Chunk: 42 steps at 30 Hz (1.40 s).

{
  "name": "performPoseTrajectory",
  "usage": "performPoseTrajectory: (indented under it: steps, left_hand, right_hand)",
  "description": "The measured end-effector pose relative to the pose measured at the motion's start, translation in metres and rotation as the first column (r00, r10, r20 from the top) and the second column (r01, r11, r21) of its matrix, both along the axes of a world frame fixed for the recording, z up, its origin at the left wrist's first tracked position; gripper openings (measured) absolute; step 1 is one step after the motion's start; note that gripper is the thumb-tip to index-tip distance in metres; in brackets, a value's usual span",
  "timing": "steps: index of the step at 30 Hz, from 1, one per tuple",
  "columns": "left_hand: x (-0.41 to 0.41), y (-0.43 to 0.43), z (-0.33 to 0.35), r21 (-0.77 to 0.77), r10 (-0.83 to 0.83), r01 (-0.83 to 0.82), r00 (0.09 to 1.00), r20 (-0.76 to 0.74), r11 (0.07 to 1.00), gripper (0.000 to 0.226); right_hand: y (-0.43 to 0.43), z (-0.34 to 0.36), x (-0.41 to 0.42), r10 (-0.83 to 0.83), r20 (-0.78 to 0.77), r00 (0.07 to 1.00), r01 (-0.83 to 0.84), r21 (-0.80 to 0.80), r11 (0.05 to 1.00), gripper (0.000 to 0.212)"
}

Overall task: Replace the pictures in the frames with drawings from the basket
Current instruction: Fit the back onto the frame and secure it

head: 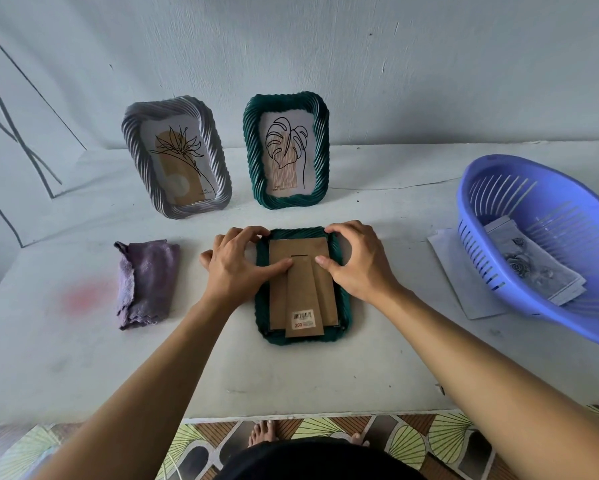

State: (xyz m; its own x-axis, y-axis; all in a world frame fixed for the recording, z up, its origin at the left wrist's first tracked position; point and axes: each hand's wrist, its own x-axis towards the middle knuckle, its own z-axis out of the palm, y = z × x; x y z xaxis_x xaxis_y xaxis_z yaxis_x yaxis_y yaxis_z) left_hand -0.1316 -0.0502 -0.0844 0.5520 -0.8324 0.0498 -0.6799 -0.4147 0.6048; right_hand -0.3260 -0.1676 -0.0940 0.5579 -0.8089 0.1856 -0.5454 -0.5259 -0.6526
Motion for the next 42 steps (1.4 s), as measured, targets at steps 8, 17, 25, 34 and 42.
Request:
performPoseTrajectory:
  steps: [8, 17, 25, 34, 42]
  left_hand:
    - [0.003, -0.006, 0.005, 0.080, 0.012, -0.007, 0.998, -0.065, 0.997, 0.055]
    - [0.003, -0.008, 0.005, 0.109, 0.000, 0.008, 0.998, -0.069, 0.994, 0.050]
    - [0.003, -0.006, 0.005, 0.083, 0.003, 0.003, 0.998, -0.069, 0.997, 0.051]
    - [0.003, -0.005, 0.003, 0.043, 0.005, -0.001, 0.996, -0.089, 0.999, 0.057]
    - [-0.003, 0.010, -0.007, -0.144, 0.004, -0.007, 1.000, -0.021, 0.990, 0.052]
  right_hand:
    - [-0.007, 0.001, 0.003, -0.019, 0.007, 1.000, 0.018, 0.089, 0.996, 0.047]
    - [-0.014, 0.003, 0.005, 0.007, -0.018, 1.000, -0.004, 0.136, 0.991, 0.043]
    - [-0.017, 0.006, 0.004, 0.056, -0.042, 0.998, -0.050, 0.132, 0.990, 0.032]
    - [-0.009, 0.001, -0.004, 0.007, 0.112, 0.994, -0.015, 0.068, 0.998, 0.043]
    - [-0.002, -0.006, -0.007, -0.035, 0.195, 0.980, 0.033, 0.014, 0.999, 0.042]
